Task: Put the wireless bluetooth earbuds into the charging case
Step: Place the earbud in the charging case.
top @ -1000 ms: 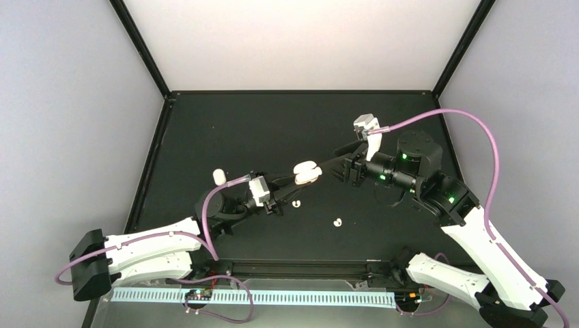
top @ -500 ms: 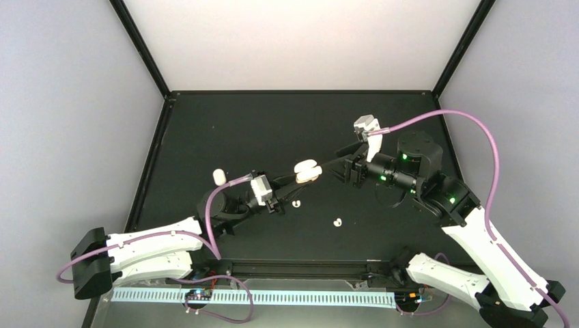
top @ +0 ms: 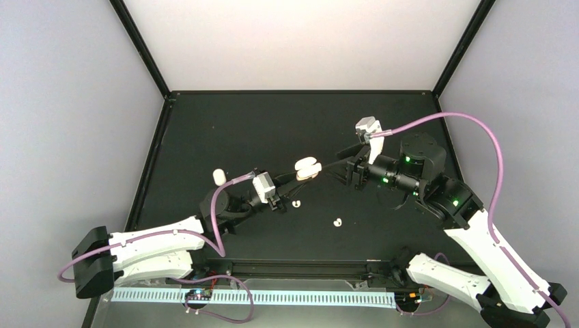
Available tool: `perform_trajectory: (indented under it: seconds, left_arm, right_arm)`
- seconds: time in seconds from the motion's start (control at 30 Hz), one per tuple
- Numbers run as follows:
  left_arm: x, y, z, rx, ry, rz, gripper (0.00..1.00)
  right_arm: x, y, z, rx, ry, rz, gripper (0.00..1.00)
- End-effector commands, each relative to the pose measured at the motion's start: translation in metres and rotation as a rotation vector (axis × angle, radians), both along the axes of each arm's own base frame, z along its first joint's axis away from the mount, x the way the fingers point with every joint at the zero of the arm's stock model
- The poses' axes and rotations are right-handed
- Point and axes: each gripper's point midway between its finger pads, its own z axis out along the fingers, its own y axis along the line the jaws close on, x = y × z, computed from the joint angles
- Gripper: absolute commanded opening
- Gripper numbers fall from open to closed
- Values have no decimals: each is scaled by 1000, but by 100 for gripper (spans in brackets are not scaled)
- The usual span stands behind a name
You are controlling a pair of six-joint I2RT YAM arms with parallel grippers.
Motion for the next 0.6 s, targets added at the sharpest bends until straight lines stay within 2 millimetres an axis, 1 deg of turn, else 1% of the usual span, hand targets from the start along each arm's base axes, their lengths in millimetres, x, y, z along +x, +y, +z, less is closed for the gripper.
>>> perform_trajectory:
  seconds: [0.0, 0.1, 0.23, 0.57]
  left_arm:
    - [-3, 4, 19, -49, -24, 3, 2]
    - [-3, 5, 19, -51, -23, 1, 2]
    - [-6, 7, 18, -57, -26, -8, 2]
    - [-8, 5, 19, -56, -32, -23, 2]
  right_arm:
    - [9, -14, -1, -23, -14, -97, 59]
    - [14, -22, -2, -32, -20, -150, 59]
    - [19, -19, -13, -61, 14, -156, 59]
    - [12, -8, -8, -31, 23, -81, 59]
